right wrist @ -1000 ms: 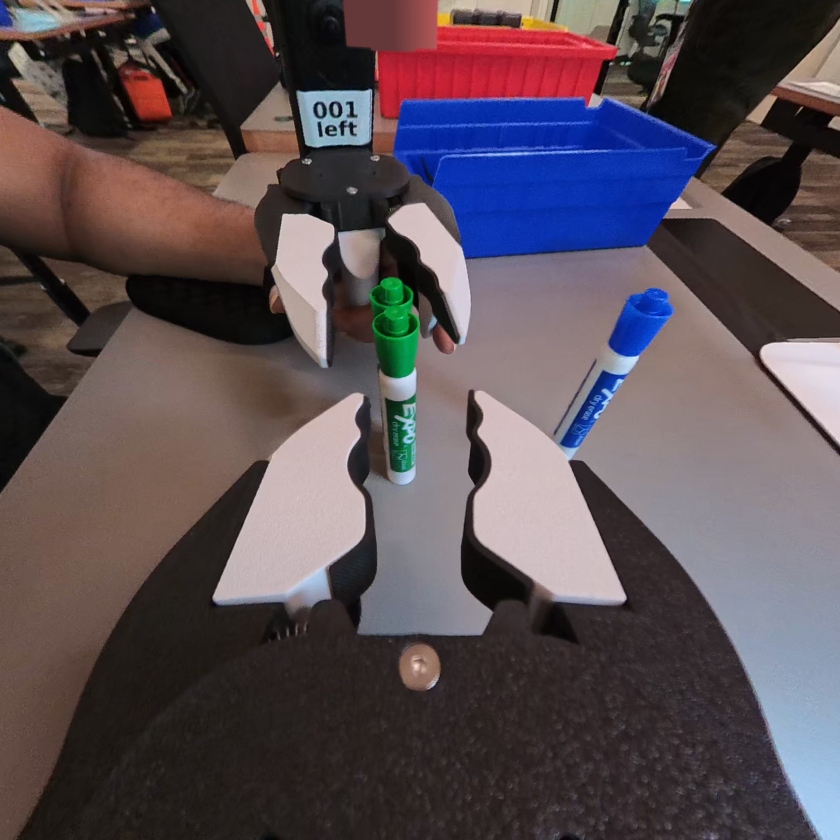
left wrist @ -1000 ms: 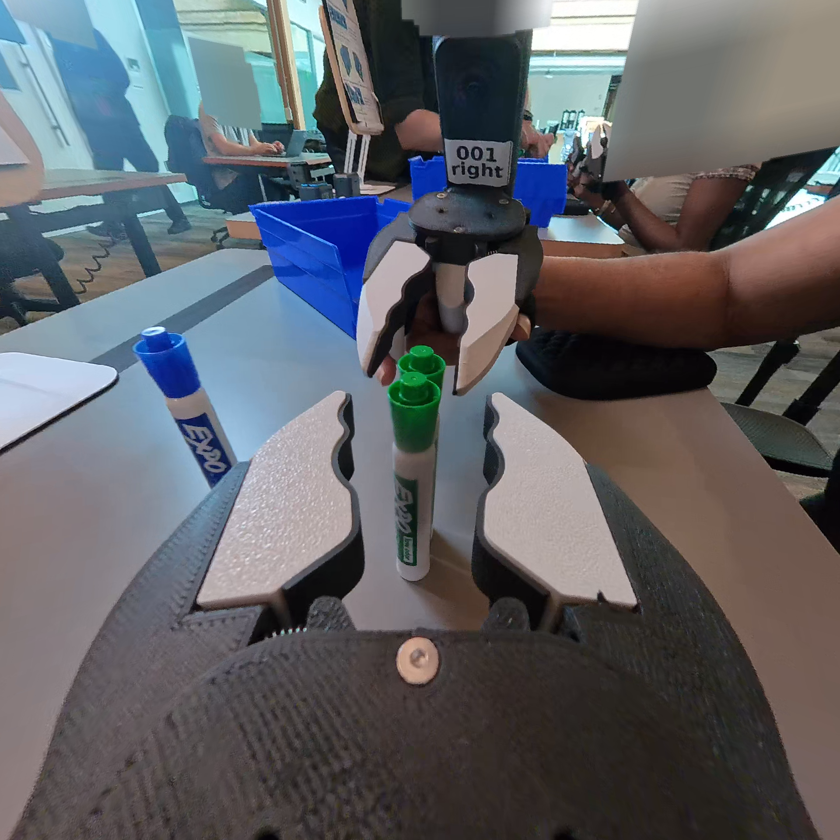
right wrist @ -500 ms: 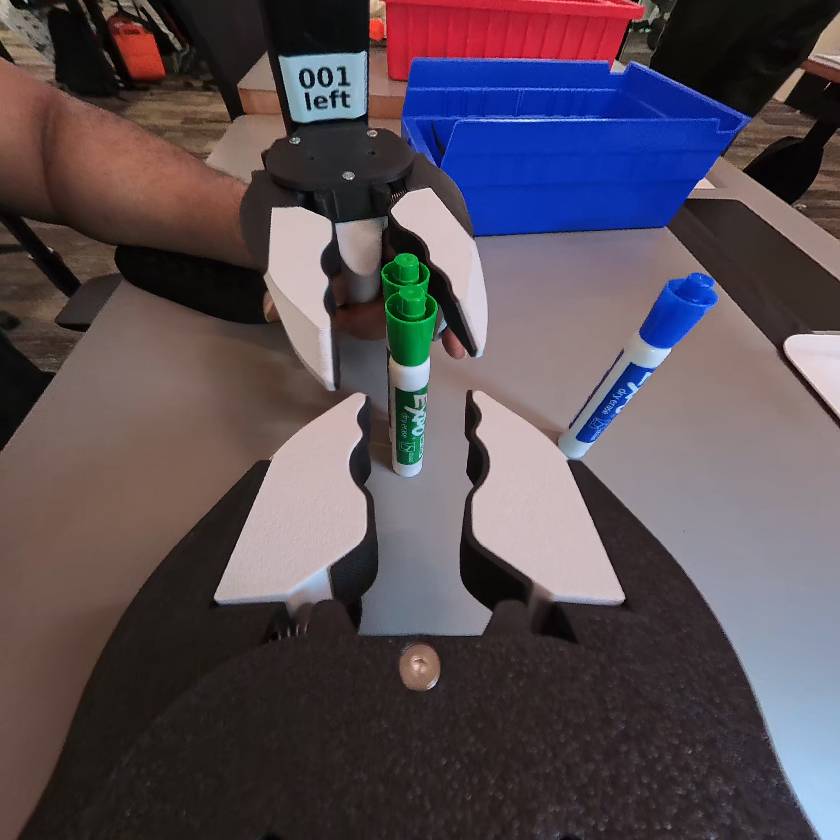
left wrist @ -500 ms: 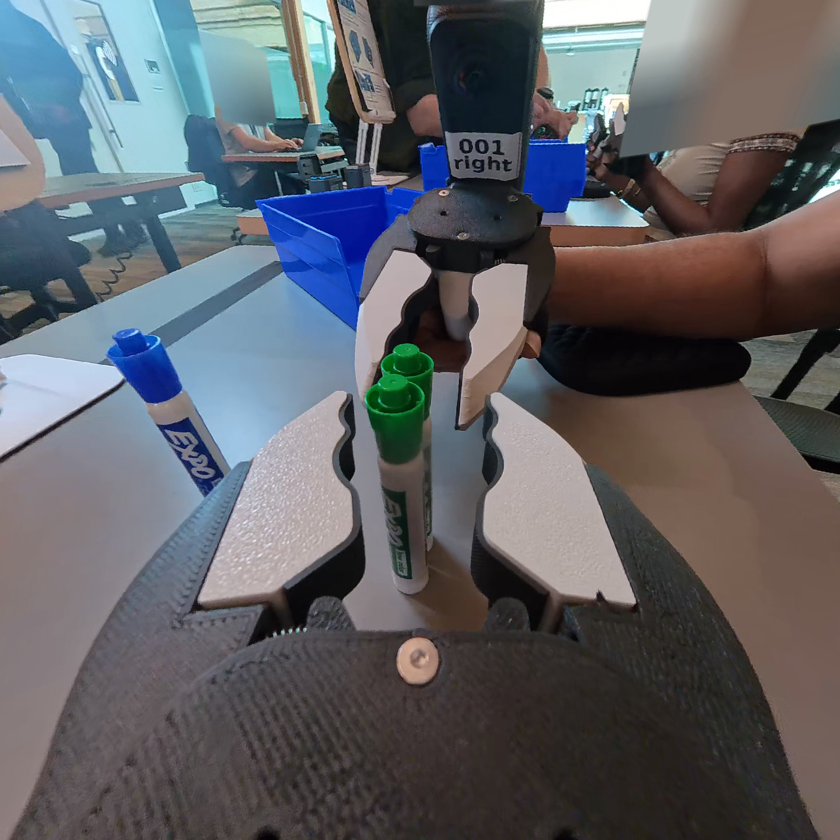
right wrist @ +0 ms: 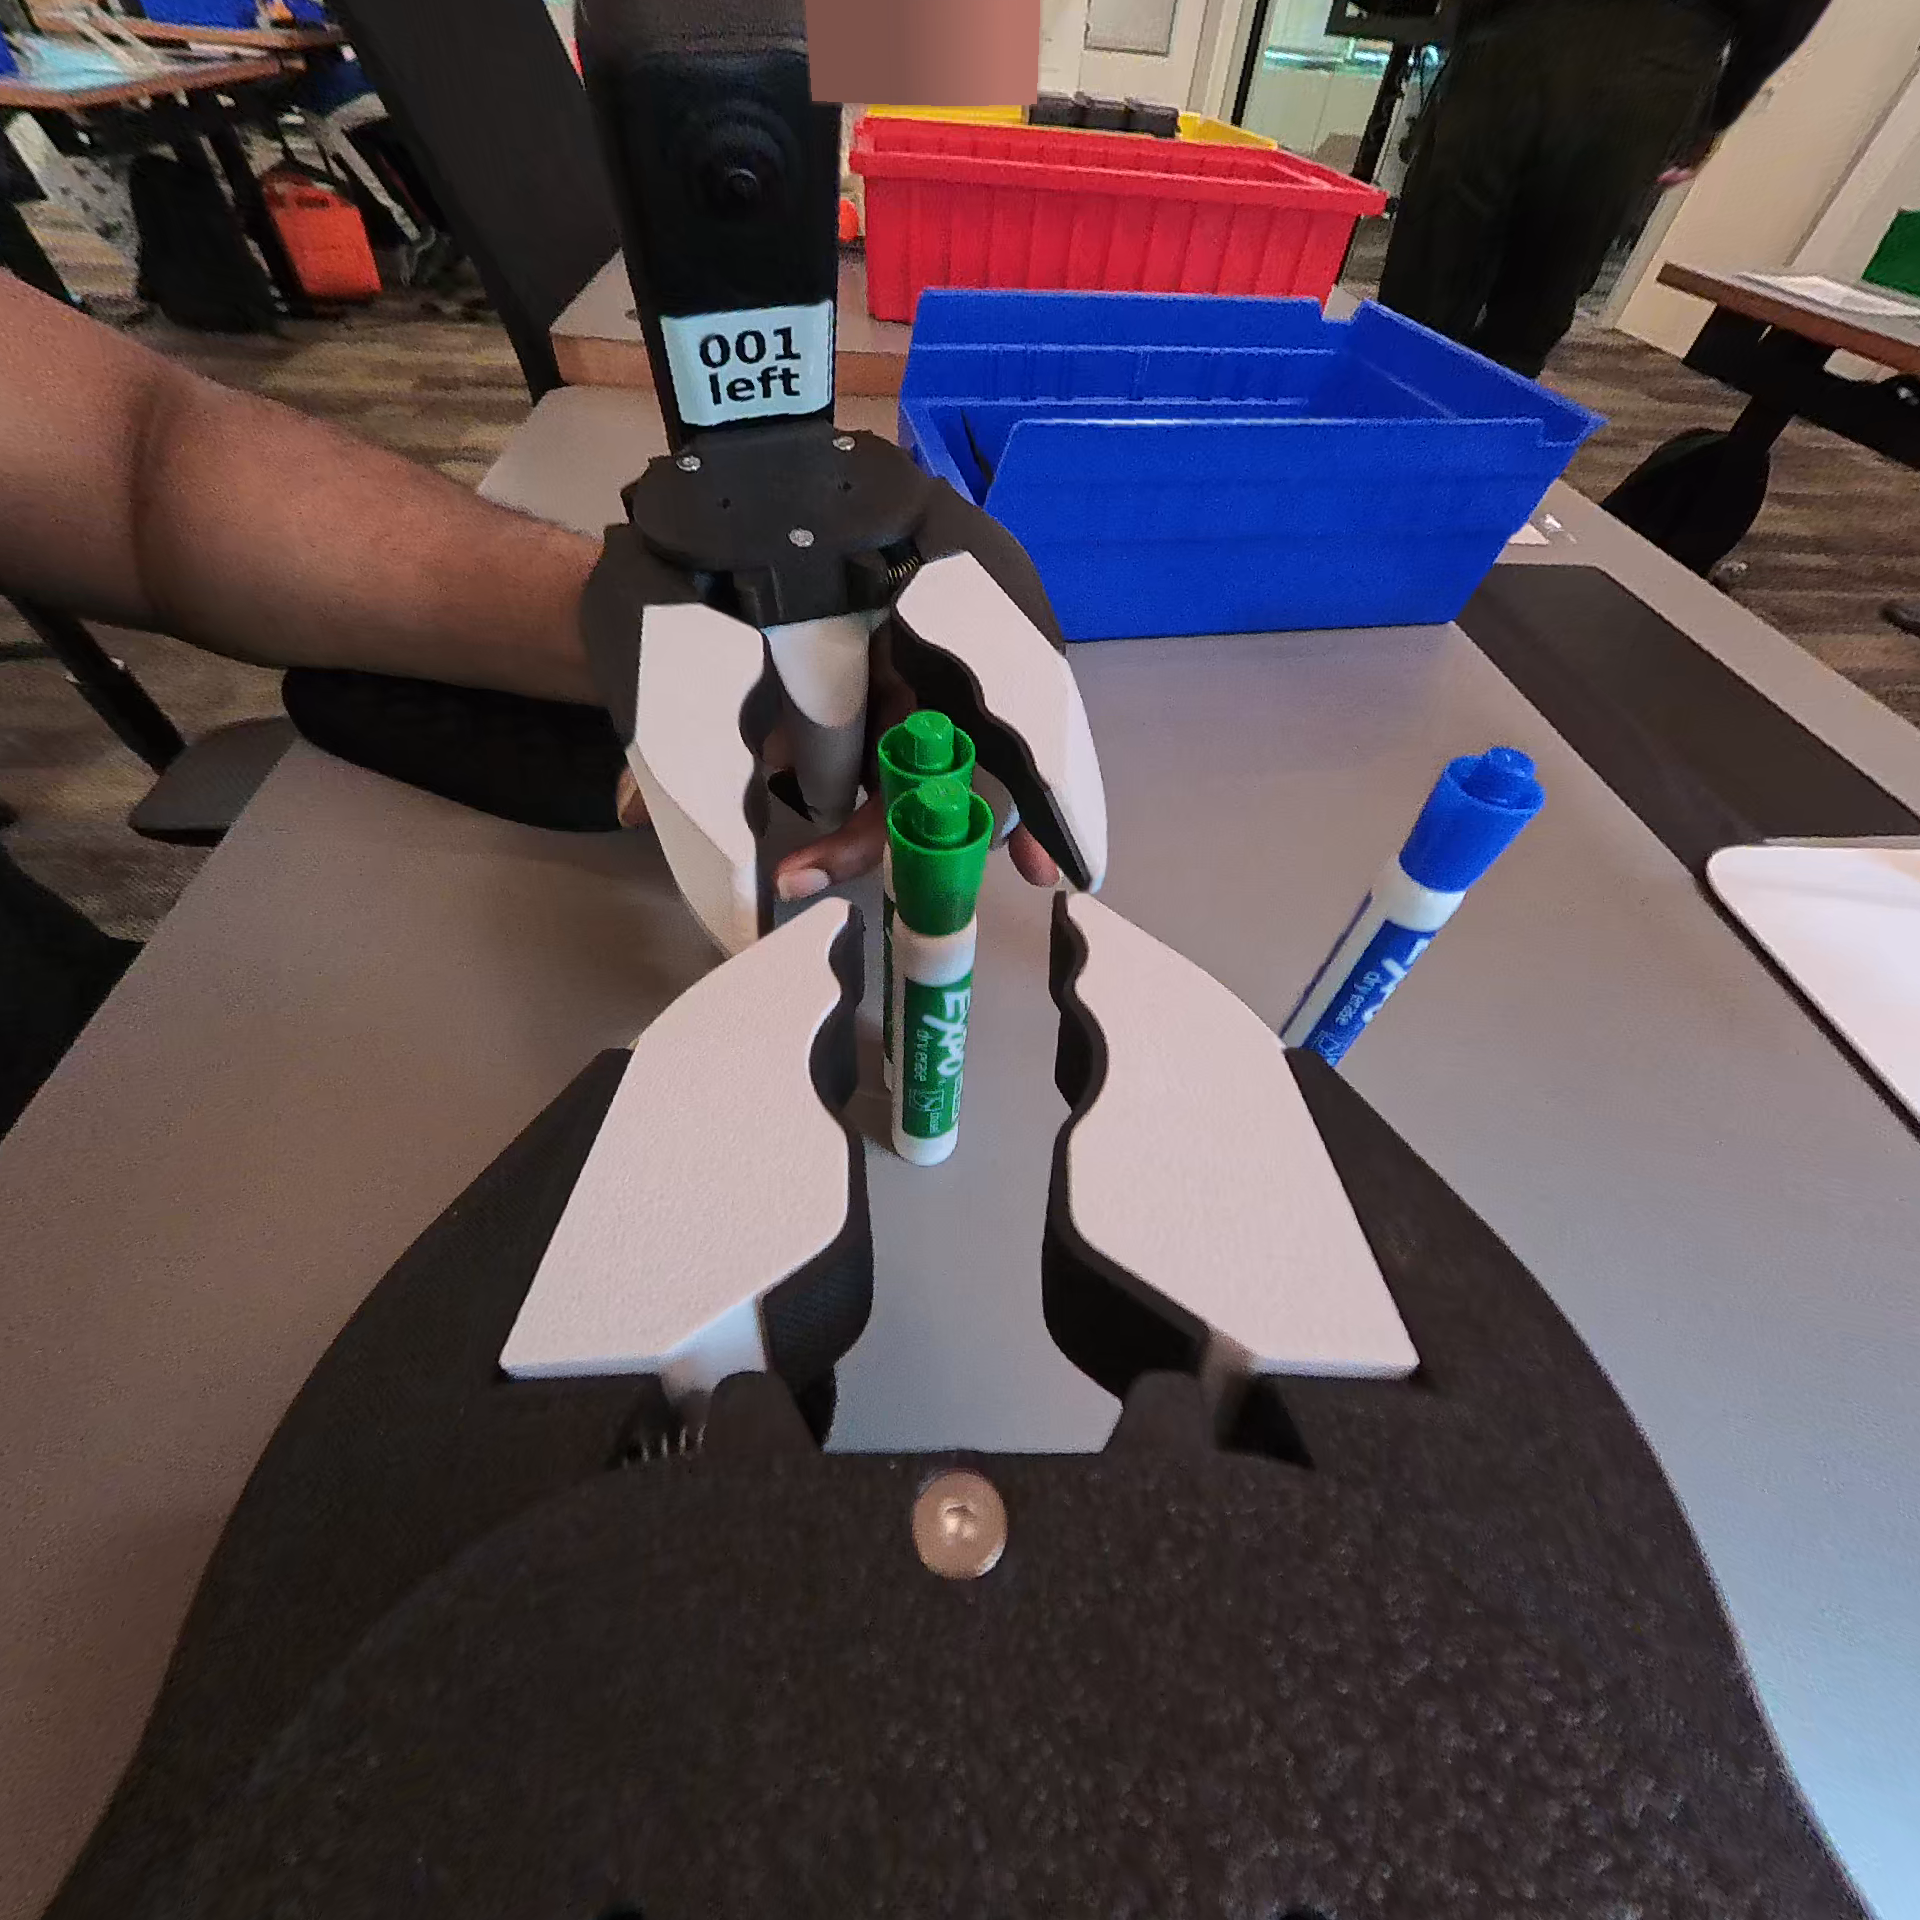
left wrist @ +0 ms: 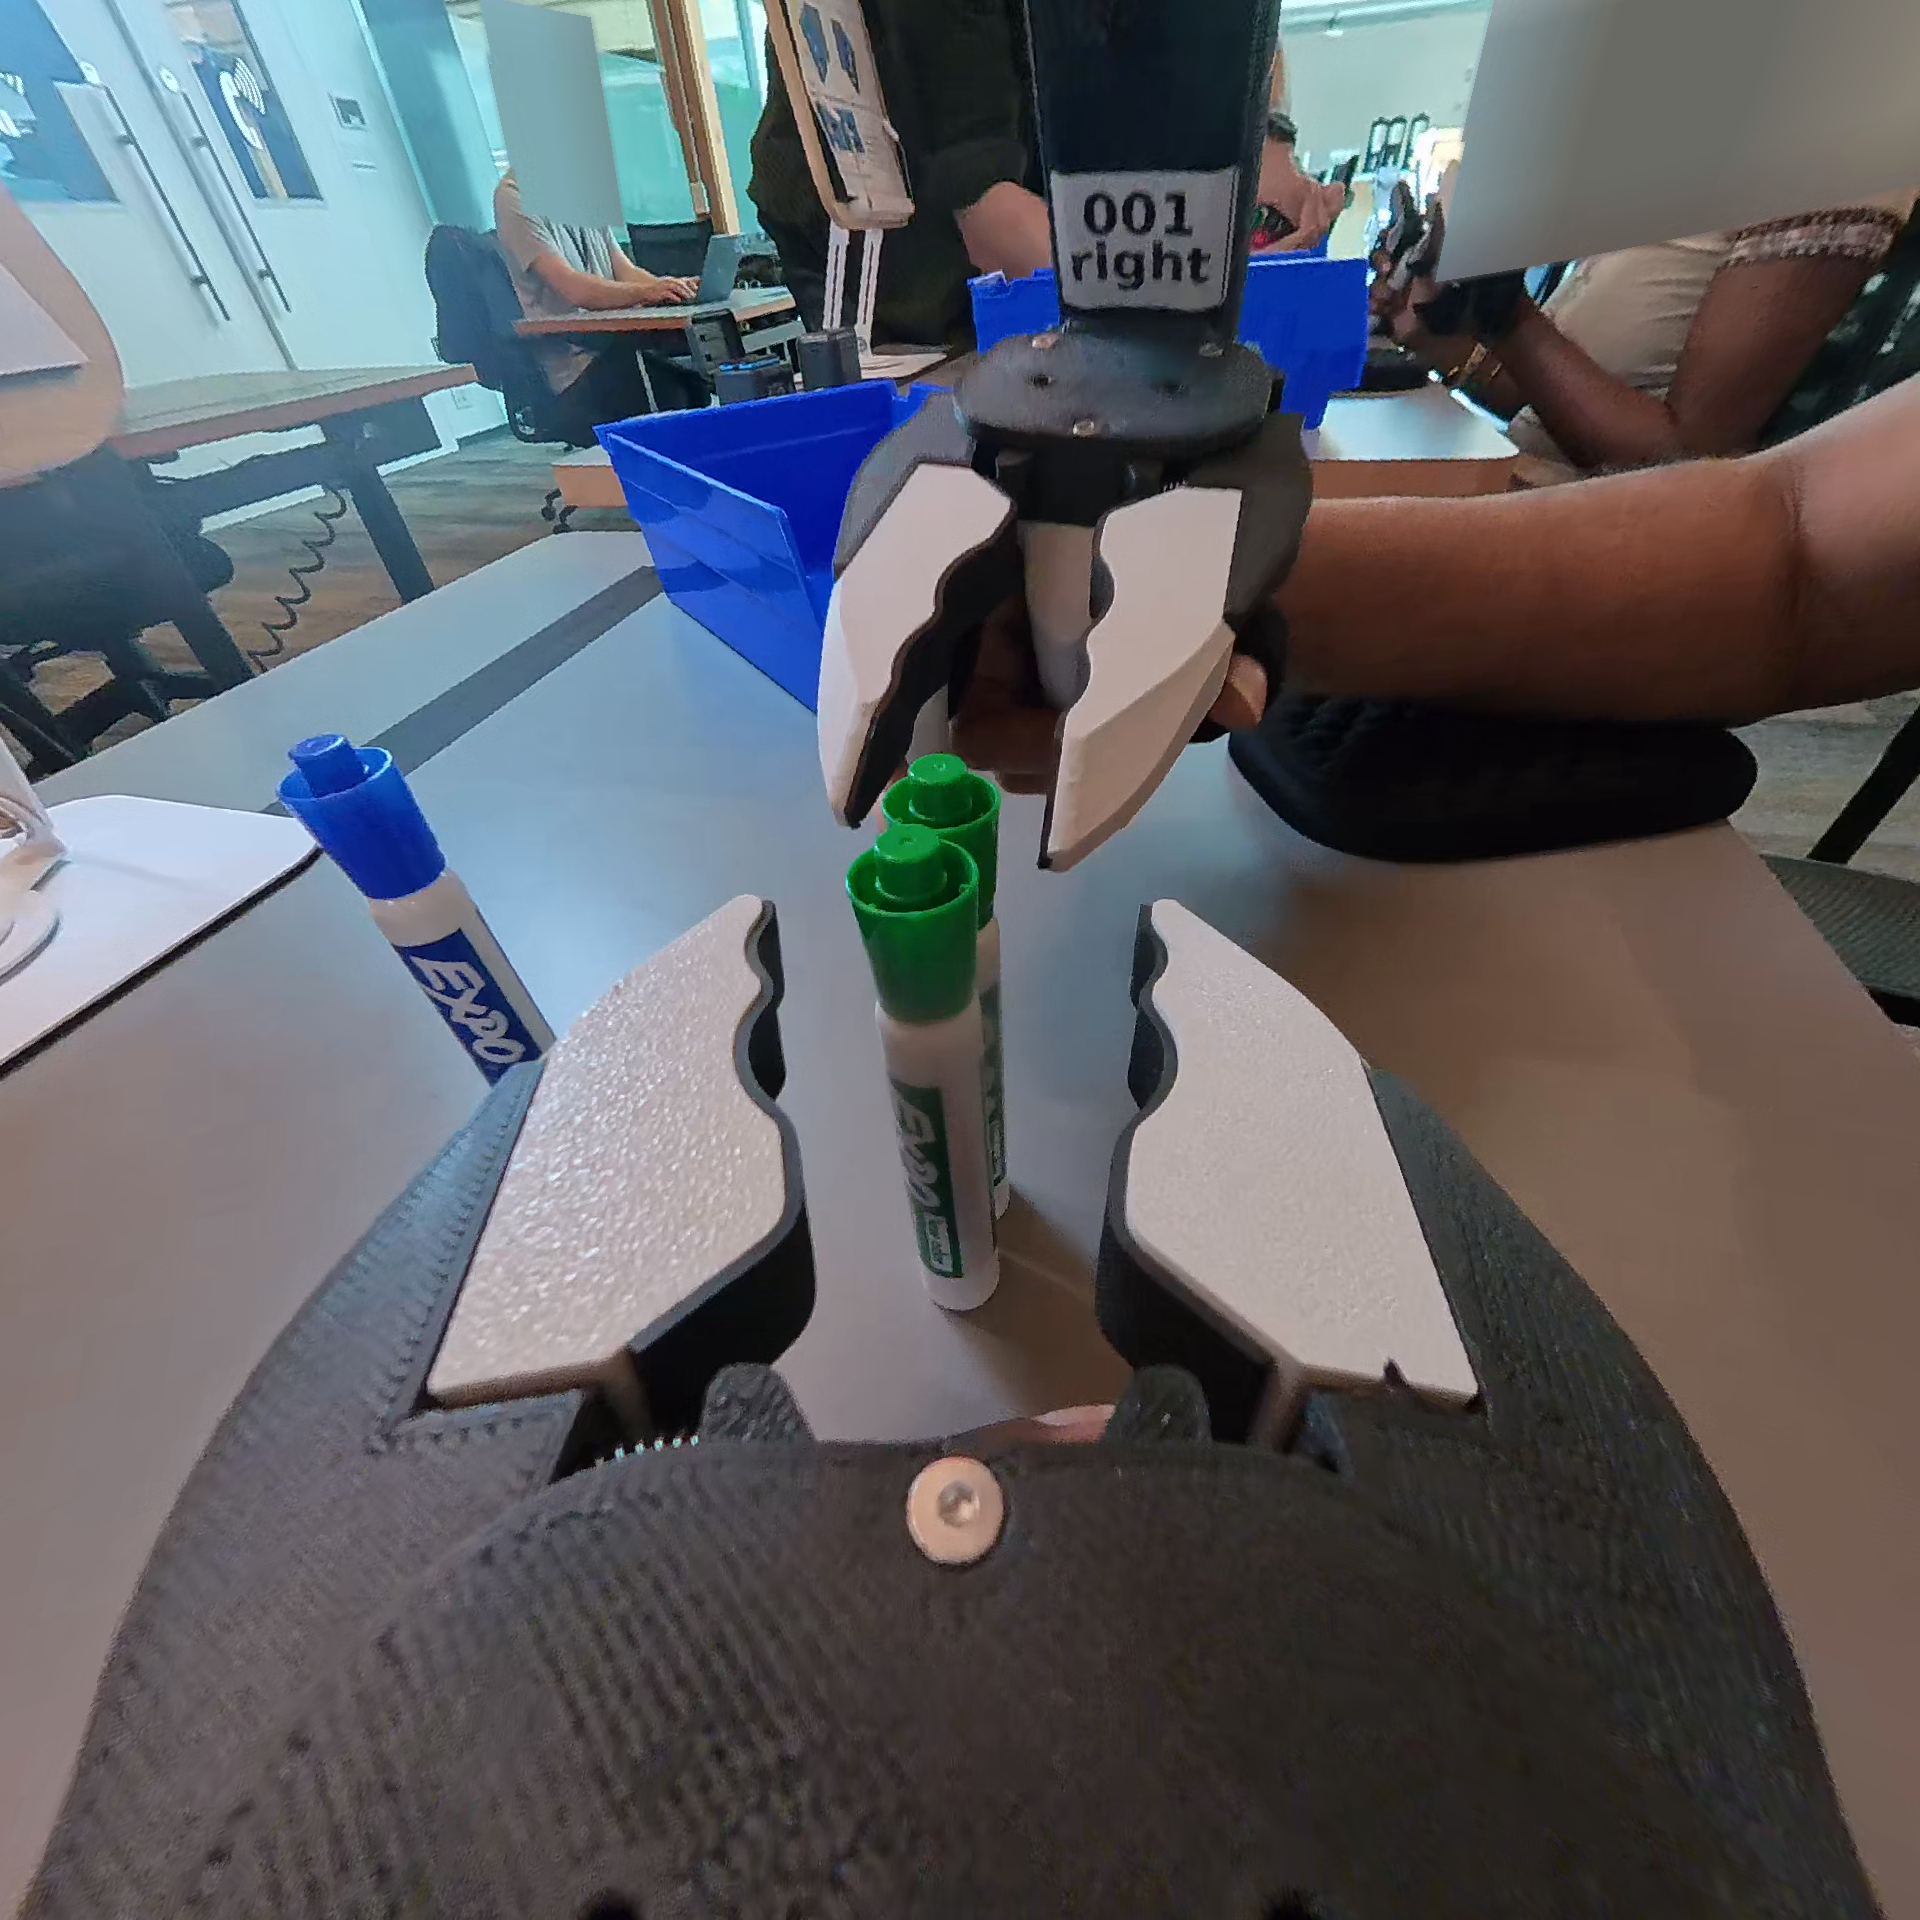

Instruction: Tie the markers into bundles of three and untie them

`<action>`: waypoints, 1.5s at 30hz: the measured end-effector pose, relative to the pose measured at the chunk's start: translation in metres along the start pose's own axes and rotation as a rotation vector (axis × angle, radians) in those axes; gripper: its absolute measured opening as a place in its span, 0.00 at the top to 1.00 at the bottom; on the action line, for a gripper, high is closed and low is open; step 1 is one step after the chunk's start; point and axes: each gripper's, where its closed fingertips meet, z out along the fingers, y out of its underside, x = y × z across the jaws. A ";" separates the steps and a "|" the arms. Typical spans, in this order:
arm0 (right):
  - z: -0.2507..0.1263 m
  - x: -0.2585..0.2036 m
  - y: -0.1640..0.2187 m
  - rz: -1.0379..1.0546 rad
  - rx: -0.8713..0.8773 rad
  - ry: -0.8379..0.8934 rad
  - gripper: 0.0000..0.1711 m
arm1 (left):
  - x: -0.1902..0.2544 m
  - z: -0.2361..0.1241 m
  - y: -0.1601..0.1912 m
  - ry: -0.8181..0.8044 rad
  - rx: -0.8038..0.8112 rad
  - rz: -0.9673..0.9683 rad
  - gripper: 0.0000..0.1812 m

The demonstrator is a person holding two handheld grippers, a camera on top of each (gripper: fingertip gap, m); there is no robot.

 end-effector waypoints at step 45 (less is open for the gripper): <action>0.016 -0.023 -0.012 -0.036 -0.067 -0.043 0.88 | 0.006 -0.012 -0.005 0.066 -0.009 0.026 0.63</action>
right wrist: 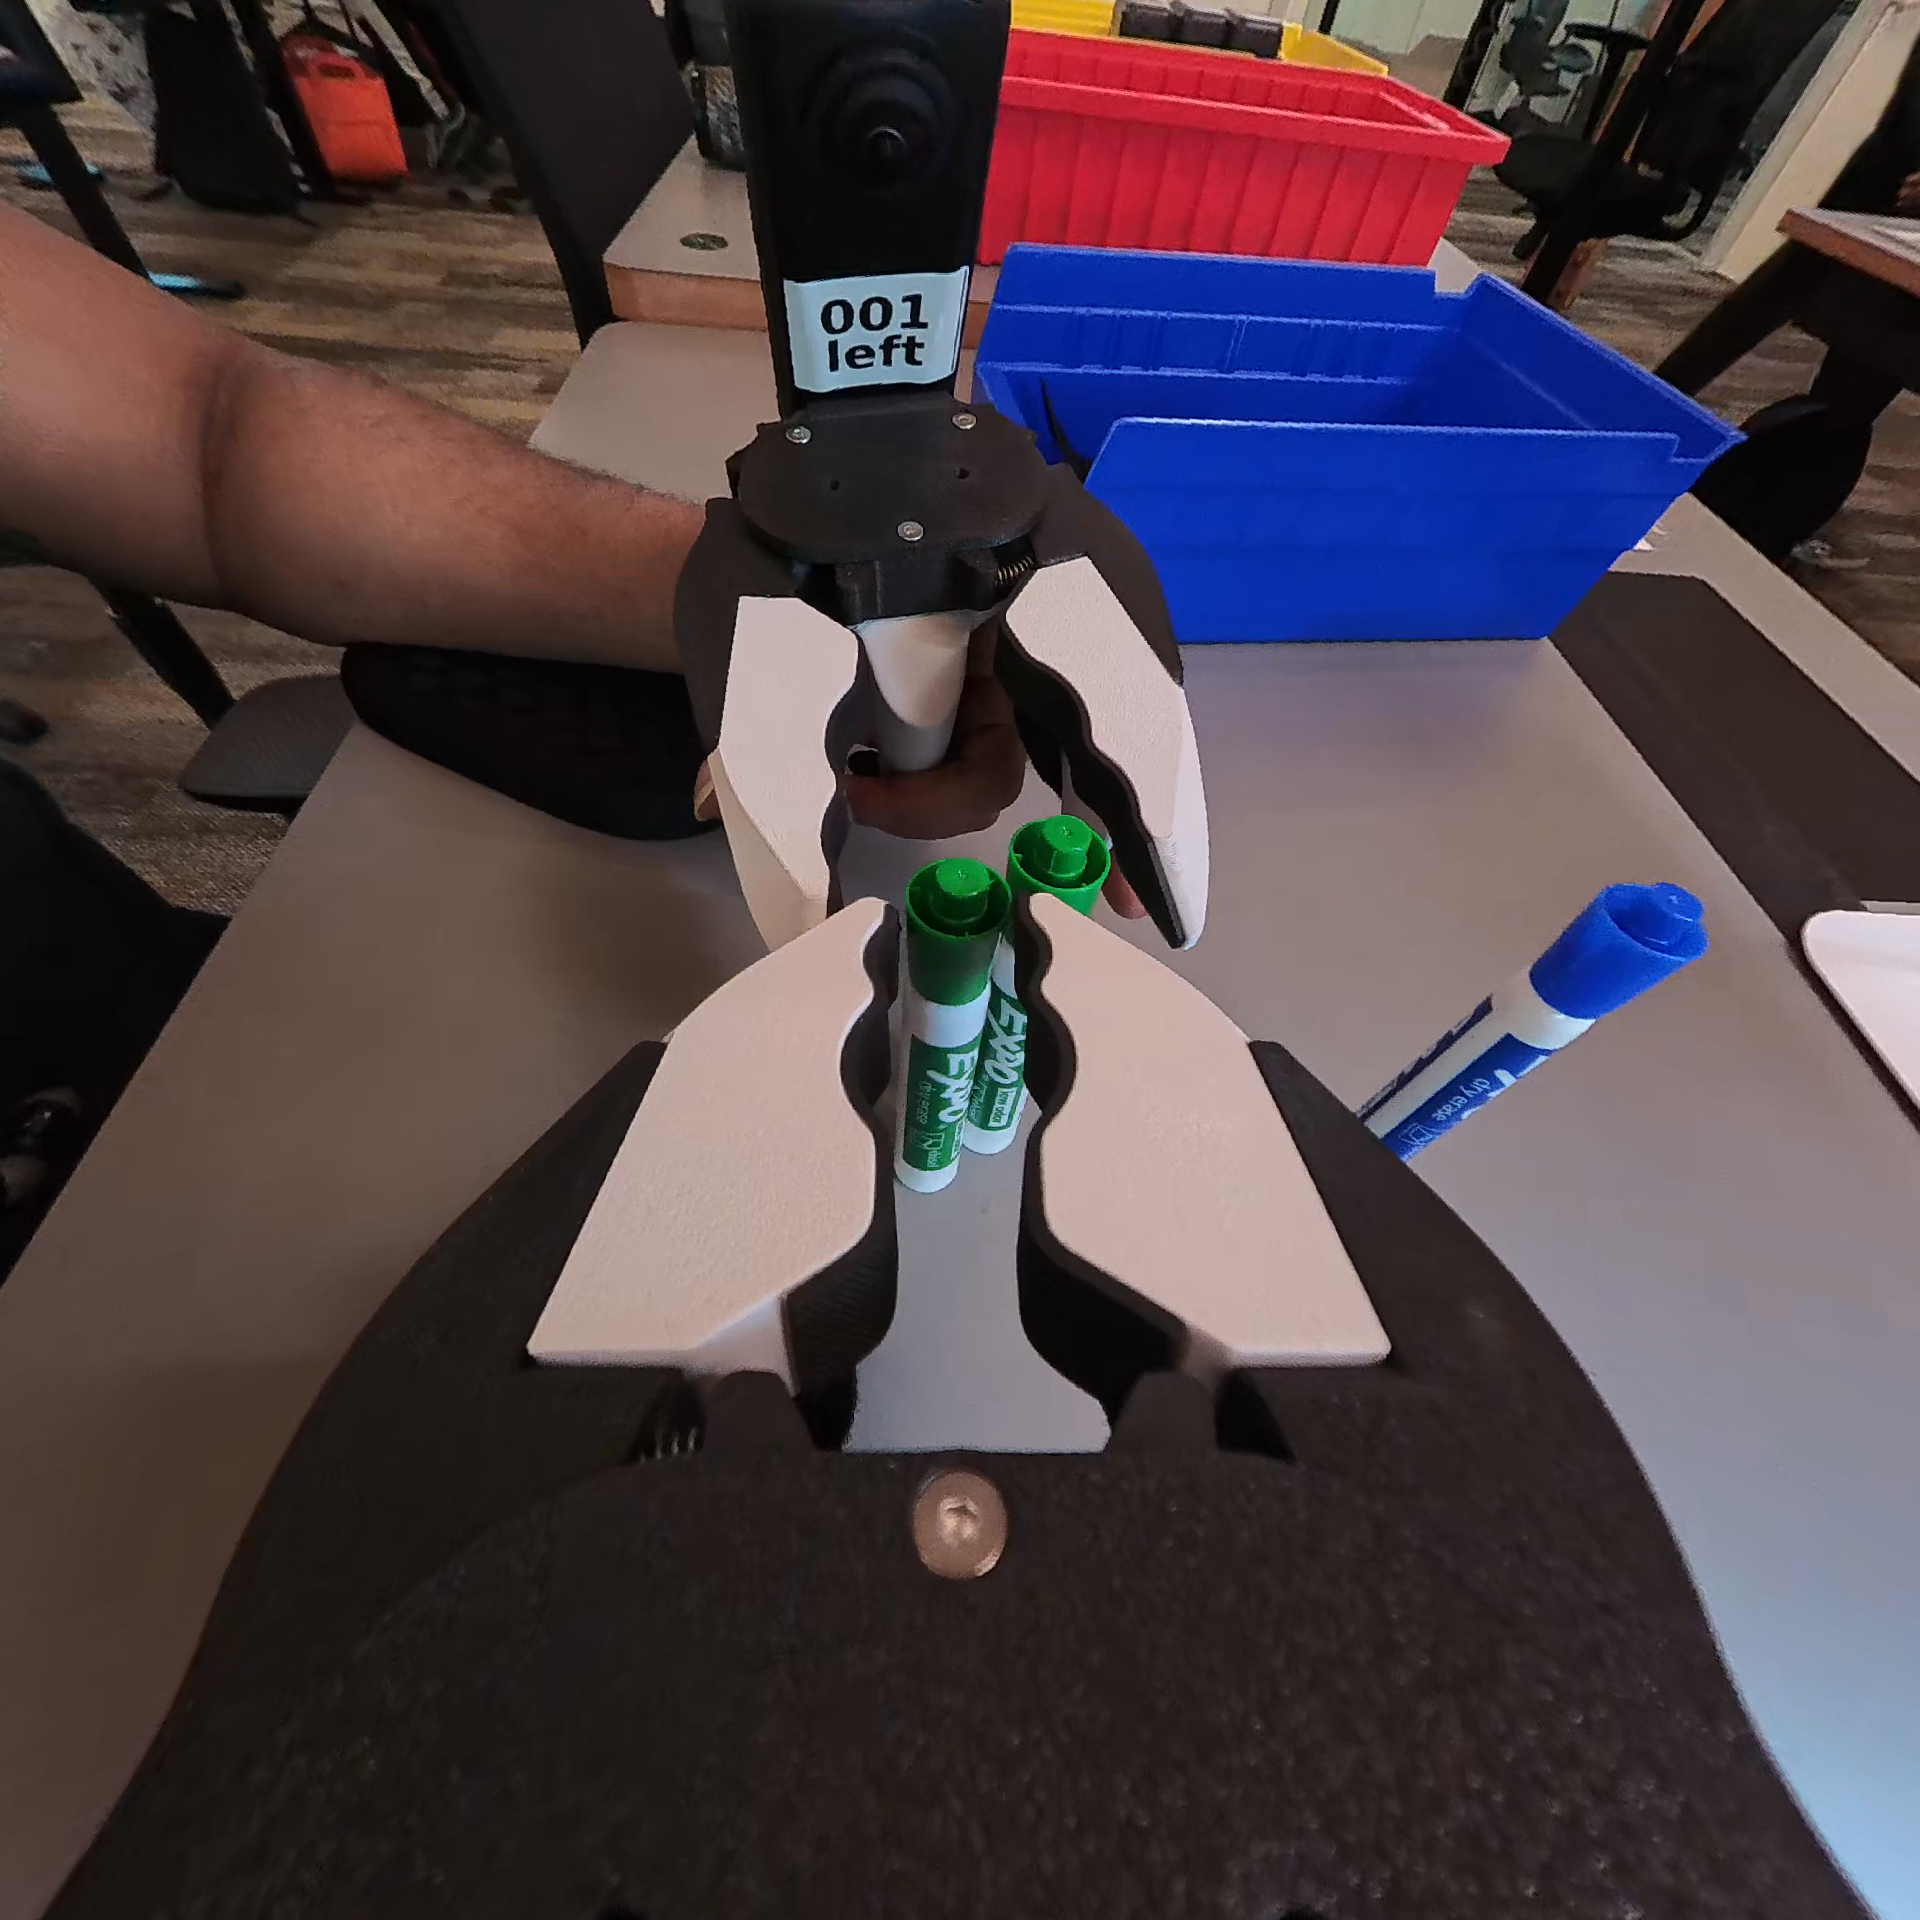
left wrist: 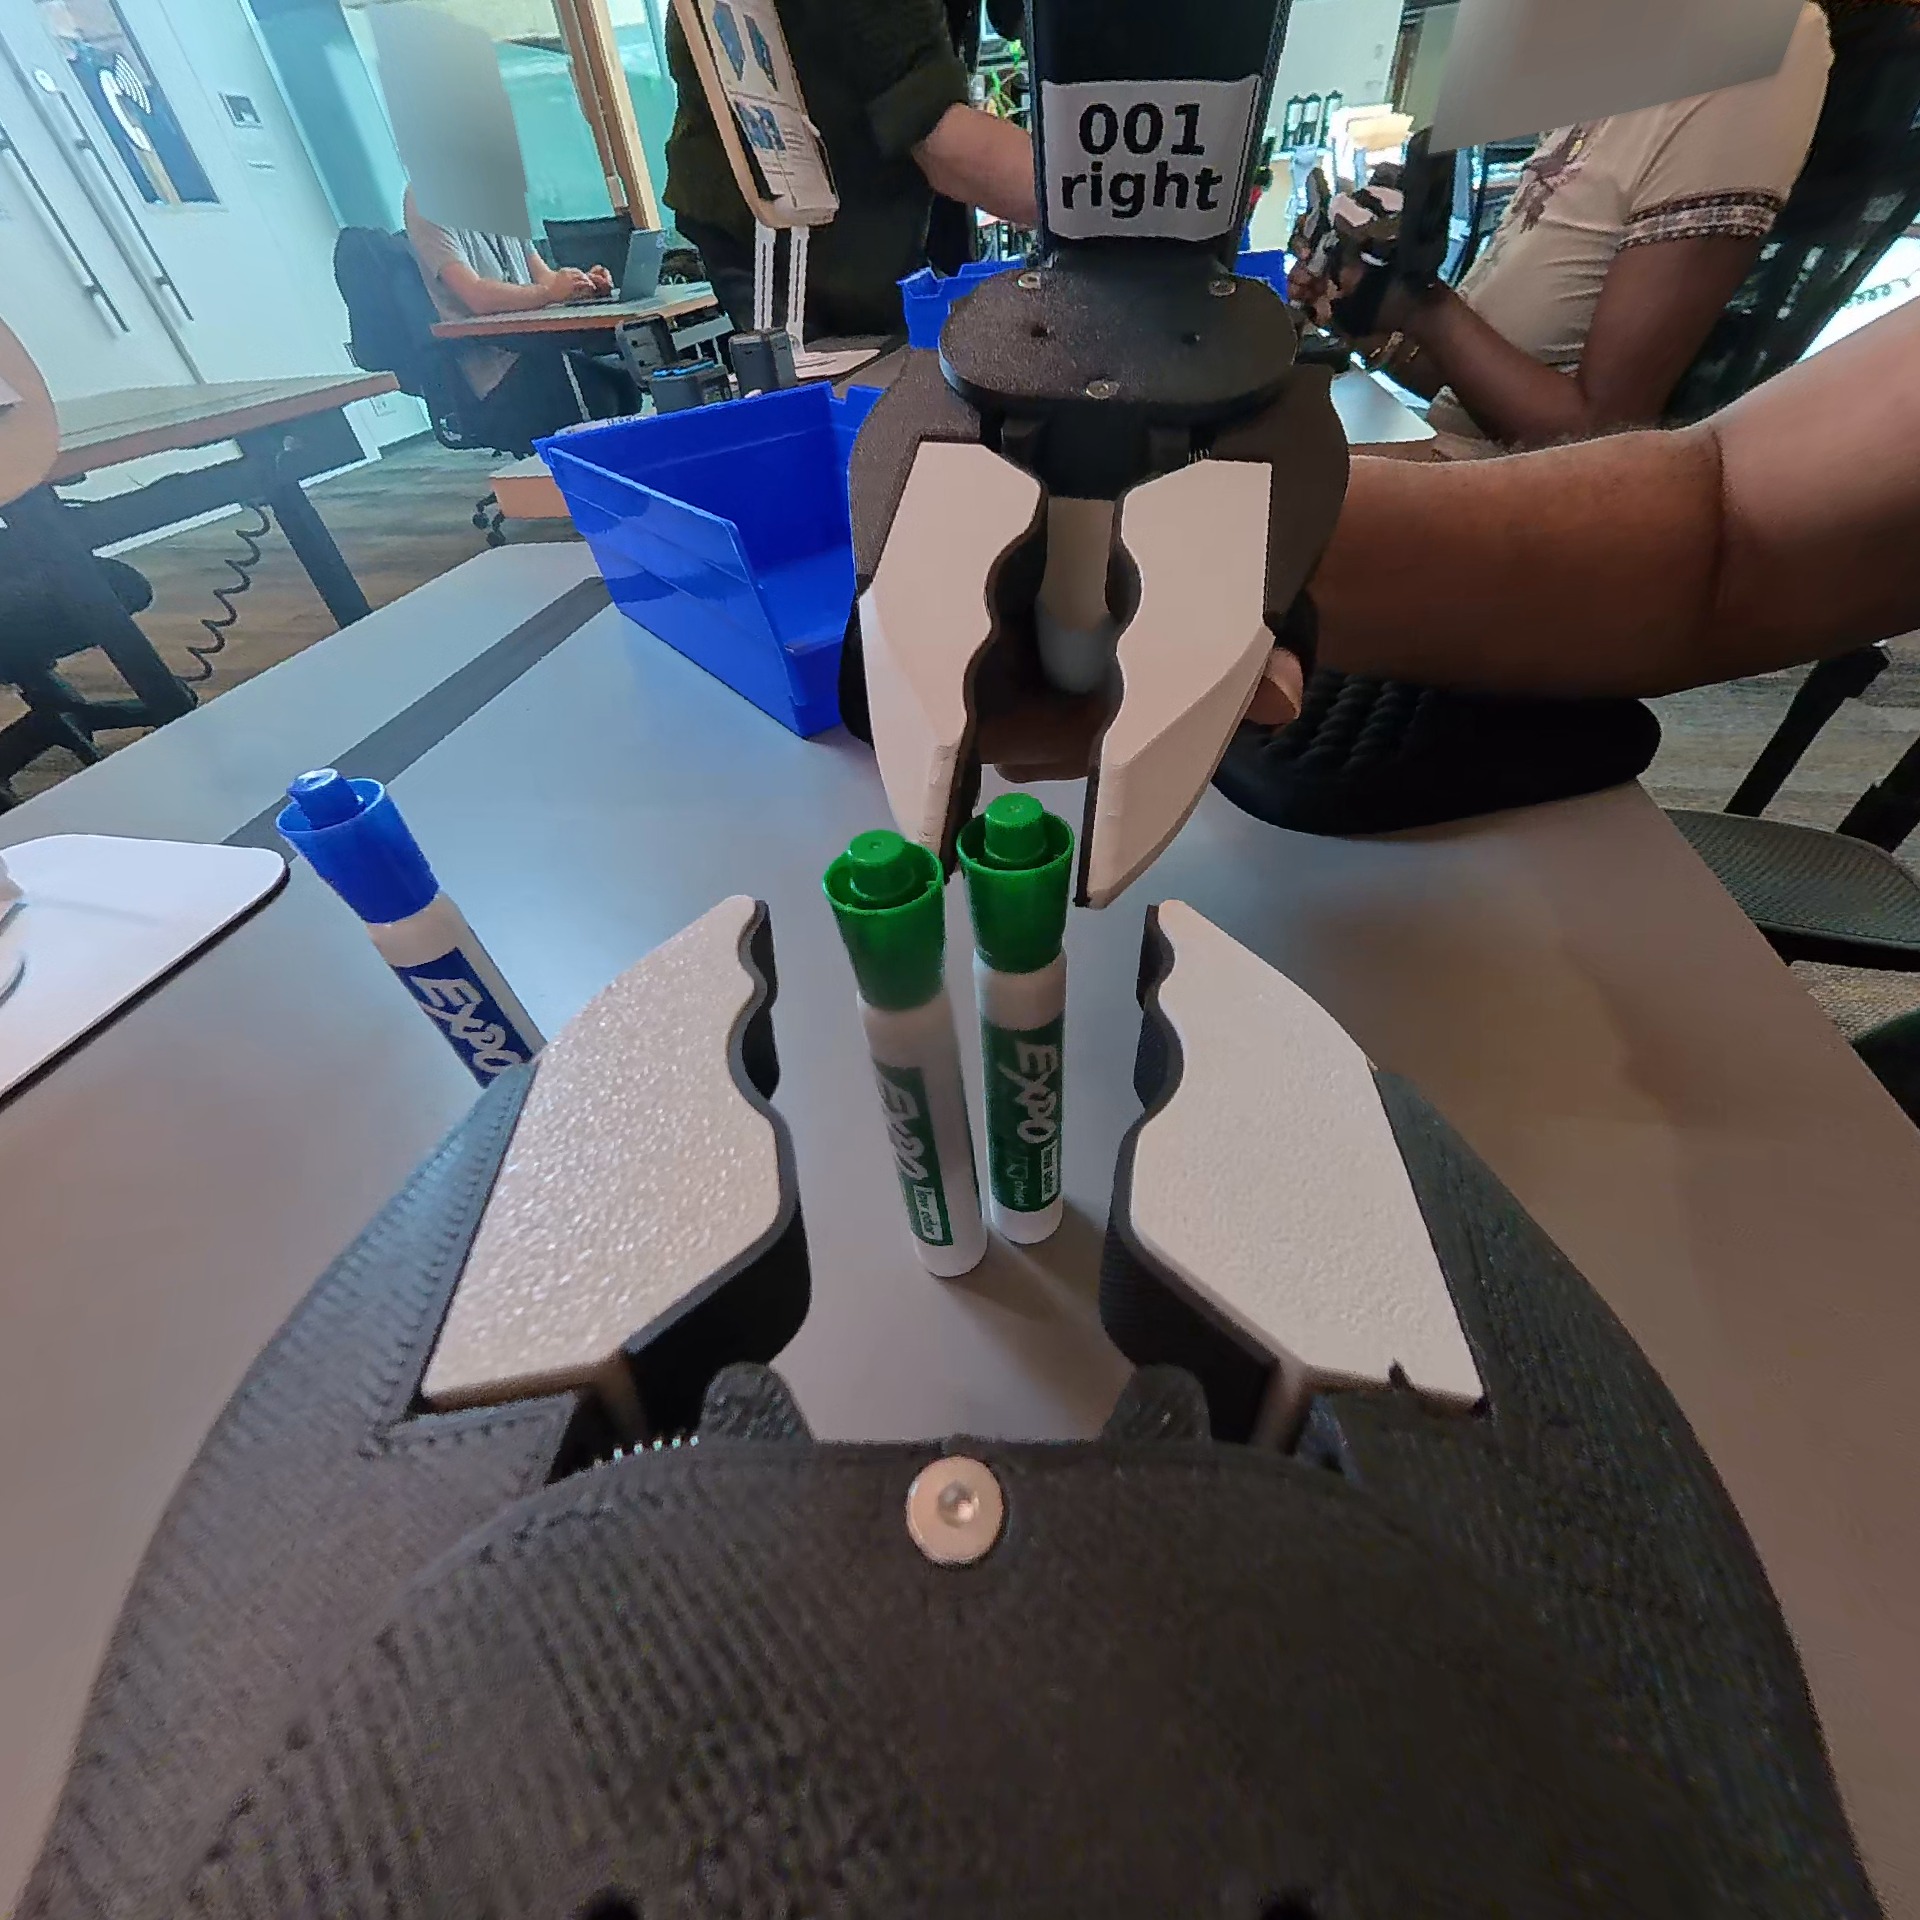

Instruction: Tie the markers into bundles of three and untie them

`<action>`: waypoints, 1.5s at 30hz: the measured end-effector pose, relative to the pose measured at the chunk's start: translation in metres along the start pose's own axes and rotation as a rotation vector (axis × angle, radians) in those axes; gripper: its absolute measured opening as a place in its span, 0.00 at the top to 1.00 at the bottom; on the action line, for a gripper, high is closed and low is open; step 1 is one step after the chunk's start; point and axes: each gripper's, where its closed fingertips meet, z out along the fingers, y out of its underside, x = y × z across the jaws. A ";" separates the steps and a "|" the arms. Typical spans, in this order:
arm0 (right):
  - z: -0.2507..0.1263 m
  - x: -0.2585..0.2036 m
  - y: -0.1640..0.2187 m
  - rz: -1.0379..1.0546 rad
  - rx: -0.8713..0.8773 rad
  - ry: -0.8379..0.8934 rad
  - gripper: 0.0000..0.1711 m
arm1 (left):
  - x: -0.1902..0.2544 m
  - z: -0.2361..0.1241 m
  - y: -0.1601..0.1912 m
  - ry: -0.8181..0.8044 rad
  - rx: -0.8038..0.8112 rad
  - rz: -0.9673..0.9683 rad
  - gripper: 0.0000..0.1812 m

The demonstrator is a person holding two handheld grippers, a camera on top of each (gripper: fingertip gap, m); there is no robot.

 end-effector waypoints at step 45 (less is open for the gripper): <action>-0.057 0.044 0.005 0.035 0.062 0.145 0.86 | -0.015 0.037 0.008 -0.351 0.038 -0.114 0.69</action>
